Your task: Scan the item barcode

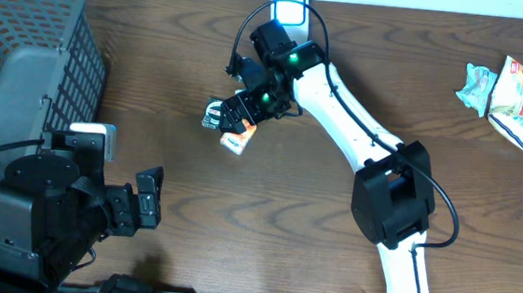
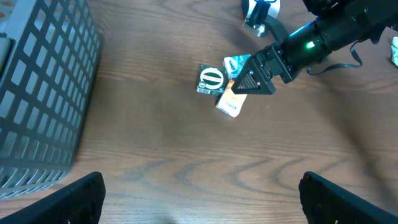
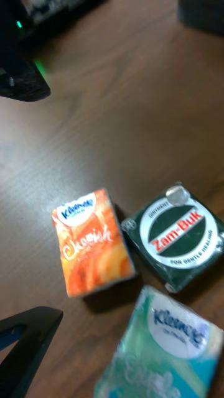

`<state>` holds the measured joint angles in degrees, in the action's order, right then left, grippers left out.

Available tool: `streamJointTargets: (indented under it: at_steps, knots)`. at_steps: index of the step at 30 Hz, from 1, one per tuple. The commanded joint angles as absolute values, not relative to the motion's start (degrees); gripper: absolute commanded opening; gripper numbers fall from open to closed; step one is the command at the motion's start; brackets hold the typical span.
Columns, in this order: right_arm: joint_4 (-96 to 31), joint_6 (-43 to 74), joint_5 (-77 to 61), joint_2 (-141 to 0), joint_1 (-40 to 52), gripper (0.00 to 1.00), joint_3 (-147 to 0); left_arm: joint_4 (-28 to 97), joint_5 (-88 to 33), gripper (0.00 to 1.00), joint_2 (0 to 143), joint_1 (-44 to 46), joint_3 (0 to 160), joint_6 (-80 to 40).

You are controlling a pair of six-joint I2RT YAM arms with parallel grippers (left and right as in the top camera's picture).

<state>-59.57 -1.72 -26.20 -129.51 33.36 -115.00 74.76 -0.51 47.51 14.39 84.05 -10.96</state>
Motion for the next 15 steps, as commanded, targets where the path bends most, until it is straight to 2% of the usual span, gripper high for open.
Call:
streamJointTargets:
  at_steps: [1,13,15]
  knots:
    - [-58.96,-1.32,-19.79,-129.49,33.78,0.99,-114.63,74.81,-0.43,0.98,47.46,14.2,84.58,-11.68]
    - [-55.88,-1.3,-13.61,-129.51,33.8,0.99,-114.63,74.81,-0.4,0.98,47.46,14.2,84.58,-11.68]
    - [-55.24,-1.3,-13.61,-129.51,33.8,0.9,-114.63,74.81,-0.43,0.98,47.46,14.2,84.58,-11.68]
